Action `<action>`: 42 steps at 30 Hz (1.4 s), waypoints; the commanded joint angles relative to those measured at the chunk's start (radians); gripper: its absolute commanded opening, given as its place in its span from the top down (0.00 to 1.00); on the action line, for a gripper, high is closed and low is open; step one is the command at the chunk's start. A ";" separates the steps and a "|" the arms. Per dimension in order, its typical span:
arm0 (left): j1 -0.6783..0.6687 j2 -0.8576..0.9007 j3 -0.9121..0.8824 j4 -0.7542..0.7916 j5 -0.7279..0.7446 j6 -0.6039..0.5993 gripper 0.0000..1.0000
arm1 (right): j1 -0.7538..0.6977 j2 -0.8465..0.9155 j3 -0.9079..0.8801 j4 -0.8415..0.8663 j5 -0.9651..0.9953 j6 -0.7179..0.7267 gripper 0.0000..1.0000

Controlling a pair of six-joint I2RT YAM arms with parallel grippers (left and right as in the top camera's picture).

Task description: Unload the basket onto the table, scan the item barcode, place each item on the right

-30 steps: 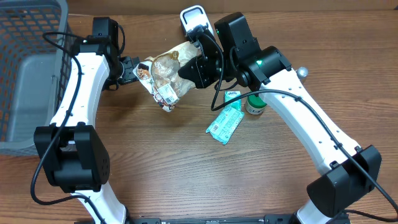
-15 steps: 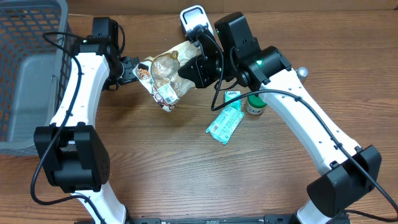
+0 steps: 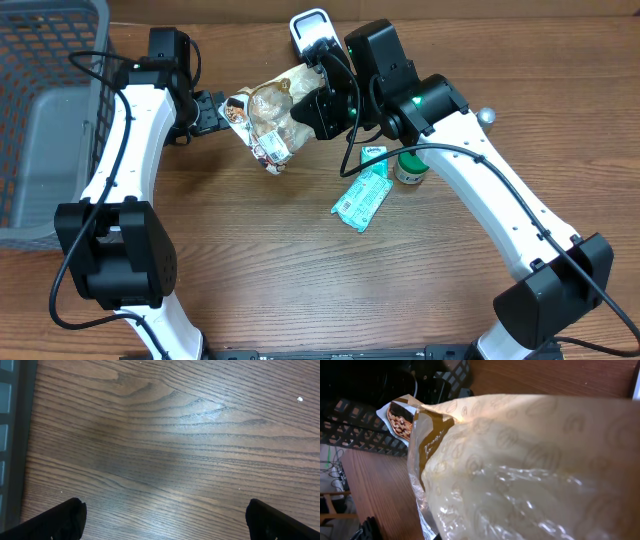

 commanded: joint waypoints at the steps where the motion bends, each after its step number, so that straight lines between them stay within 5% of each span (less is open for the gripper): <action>1: -0.002 0.005 0.017 0.001 -0.012 0.008 0.00 | -0.002 -0.025 0.029 0.008 0.011 -0.005 0.96; 14: -0.002 0.005 0.017 0.001 -0.012 0.008 0.01 | -0.002 -0.025 0.029 0.079 0.111 -0.018 0.96; 42: -0.002 0.005 0.017 0.001 -0.012 0.008 0.00 | -0.002 -0.025 0.029 0.496 0.393 -0.610 0.96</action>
